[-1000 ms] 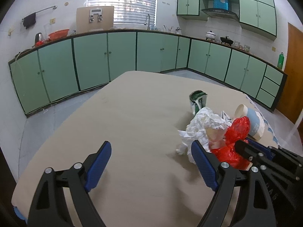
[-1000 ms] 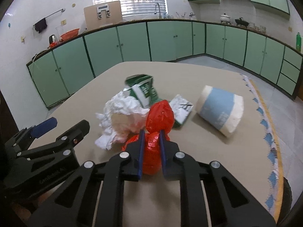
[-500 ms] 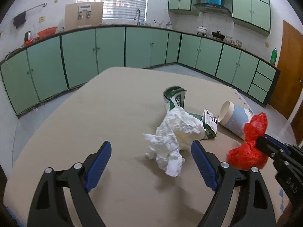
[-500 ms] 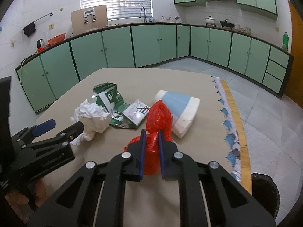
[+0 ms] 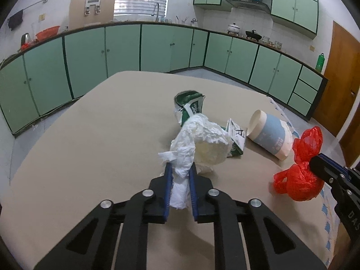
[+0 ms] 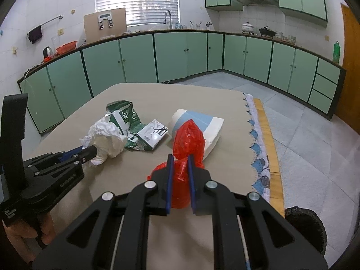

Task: Collect trash
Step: 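Grasp the white tissue with the left gripper while the right gripper lifts the red bag, then carry the tissue and red bag with both tools over the bin, then open both grippers over the bin to drop the tissue and red bag, then move both tools back over the green carton and blue-white cup on the table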

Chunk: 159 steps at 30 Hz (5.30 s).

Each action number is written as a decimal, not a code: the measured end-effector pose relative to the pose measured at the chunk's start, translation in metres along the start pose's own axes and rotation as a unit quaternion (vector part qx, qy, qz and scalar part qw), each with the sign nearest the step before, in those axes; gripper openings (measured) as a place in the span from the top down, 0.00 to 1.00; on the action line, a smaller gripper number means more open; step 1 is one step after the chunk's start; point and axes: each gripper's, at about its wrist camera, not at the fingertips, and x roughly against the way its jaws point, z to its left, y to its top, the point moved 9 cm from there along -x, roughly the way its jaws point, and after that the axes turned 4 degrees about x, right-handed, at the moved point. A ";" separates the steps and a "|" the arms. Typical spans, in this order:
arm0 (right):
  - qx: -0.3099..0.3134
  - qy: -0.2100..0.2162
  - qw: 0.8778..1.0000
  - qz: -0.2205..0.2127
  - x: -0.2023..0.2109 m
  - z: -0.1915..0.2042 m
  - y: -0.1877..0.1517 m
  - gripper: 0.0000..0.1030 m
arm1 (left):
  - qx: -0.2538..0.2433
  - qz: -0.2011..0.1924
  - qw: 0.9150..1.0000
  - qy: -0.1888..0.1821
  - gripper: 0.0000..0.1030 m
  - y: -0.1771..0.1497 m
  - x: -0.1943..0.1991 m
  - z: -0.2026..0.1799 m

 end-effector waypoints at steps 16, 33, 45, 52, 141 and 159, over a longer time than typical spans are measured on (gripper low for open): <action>-0.011 -0.013 0.999 -0.031 0.040 -0.026 0.010 0.89 | -0.023 -0.025 0.999 -0.022 0.88 0.008 0.041 -0.036; -0.041 -0.065 0.996 -0.055 0.102 -0.095 -0.005 0.89 | -0.074 -0.037 0.994 -0.073 0.88 -0.002 0.070 -0.120; -0.076 -0.129 0.987 -0.055 0.152 -0.177 -0.049 0.89 | -0.117 -0.033 0.983 -0.139 0.88 -0.029 0.085 -0.212; -0.093 -0.166 0.981 -0.043 0.175 -0.217 -0.083 0.89 | -0.141 -0.017 0.973 -0.179 0.88 -0.055 0.090 -0.268; -0.071 -0.116 0.990 -0.042 -0.014 -0.056 0.043 0.05 | -0.001 -0.070 0.997 0.036 0.20 0.054 0.008 0.020; -0.057 -0.126 0.990 0.006 -0.087 -0.025 0.055 0.05 | 0.022 -0.049 0.998 0.032 0.20 0.054 -0.022 0.044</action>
